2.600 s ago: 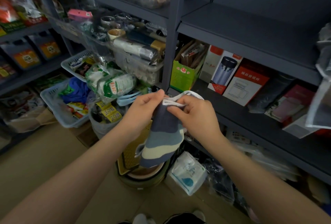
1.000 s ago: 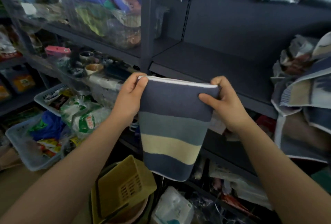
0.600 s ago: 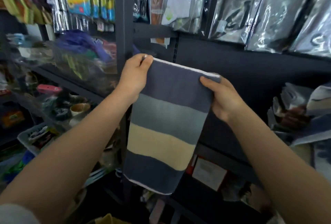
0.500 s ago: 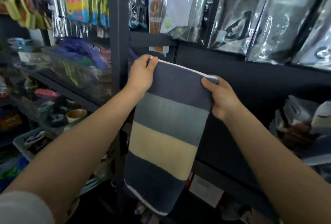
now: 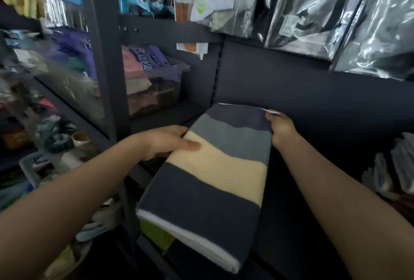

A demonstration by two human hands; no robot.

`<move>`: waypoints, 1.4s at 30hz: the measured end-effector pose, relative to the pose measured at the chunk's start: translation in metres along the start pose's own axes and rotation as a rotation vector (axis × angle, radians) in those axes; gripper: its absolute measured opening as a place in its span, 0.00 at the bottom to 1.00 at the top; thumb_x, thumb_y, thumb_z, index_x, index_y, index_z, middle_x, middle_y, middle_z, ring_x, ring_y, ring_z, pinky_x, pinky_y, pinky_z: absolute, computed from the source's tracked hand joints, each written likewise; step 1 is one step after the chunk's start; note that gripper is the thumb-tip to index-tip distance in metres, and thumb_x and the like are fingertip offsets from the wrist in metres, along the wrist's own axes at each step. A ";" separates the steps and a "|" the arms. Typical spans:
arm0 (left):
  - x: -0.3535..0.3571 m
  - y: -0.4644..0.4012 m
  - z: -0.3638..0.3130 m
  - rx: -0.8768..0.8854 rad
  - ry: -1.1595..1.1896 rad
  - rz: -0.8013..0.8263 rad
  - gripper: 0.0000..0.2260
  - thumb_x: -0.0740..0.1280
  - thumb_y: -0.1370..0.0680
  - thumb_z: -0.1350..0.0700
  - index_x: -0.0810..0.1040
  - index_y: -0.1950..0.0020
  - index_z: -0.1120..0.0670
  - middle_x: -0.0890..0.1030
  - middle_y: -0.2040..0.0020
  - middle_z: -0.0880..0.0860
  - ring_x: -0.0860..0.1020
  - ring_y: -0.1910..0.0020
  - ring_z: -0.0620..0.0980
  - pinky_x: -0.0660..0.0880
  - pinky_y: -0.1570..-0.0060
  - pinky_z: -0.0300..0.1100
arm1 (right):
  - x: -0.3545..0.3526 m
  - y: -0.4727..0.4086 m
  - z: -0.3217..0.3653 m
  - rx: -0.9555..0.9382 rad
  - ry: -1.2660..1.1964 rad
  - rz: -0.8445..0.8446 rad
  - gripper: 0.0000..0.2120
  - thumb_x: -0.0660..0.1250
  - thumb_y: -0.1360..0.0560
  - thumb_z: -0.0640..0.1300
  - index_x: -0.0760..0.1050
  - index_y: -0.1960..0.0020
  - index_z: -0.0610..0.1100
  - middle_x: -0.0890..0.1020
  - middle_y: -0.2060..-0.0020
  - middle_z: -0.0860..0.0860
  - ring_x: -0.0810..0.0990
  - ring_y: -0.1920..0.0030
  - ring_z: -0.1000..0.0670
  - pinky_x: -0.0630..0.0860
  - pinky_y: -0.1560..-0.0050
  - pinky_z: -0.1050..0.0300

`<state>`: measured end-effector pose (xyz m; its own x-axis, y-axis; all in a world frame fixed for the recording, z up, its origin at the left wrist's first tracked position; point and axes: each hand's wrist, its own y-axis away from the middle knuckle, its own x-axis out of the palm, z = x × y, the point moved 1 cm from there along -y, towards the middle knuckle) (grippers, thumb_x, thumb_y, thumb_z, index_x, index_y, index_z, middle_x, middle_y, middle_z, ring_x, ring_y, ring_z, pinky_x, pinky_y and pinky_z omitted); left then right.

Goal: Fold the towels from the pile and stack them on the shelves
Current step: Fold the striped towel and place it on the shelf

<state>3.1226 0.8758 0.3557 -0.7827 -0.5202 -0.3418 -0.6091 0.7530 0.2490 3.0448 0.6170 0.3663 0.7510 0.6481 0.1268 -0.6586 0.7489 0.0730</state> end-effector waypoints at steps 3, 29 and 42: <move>-0.001 -0.008 -0.010 0.174 -0.128 -0.249 0.14 0.65 0.23 0.59 0.71 0.38 0.54 0.78 0.42 0.52 0.77 0.48 0.47 0.73 0.52 0.38 | -0.001 -0.015 0.001 -0.021 -0.060 -0.049 0.06 0.59 0.22 0.36 0.75 0.53 0.37 0.80 0.56 0.42 0.77 0.62 0.49 0.77 0.62 0.56; -0.016 0.082 0.058 0.398 -1.145 -0.612 0.08 0.70 0.35 0.72 0.82 0.57 0.67 0.78 0.46 0.67 0.75 0.49 0.68 0.74 0.51 0.56 | 0.052 0.102 -0.054 -0.301 1.308 0.208 0.29 0.50 0.21 0.56 0.57 0.26 0.40 0.57 0.26 0.41 0.52 0.26 0.44 0.49 0.27 0.51; 0.039 0.039 0.014 0.055 -1.112 -0.134 0.45 0.43 0.36 0.25 0.43 0.24 0.47 0.44 0.23 0.54 0.45 0.24 0.54 0.44 0.28 0.50 | 0.040 0.065 -0.038 -0.515 1.490 0.635 0.30 0.53 0.23 0.62 0.54 0.25 0.50 0.54 0.24 0.49 0.51 0.25 0.49 0.46 0.26 0.54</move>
<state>3.0703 0.8903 0.3395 -0.1449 0.0299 -0.9890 -0.6518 0.7491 0.1182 3.0343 0.6967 0.3385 -0.0176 0.1751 -0.9844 -0.9933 0.1093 0.0372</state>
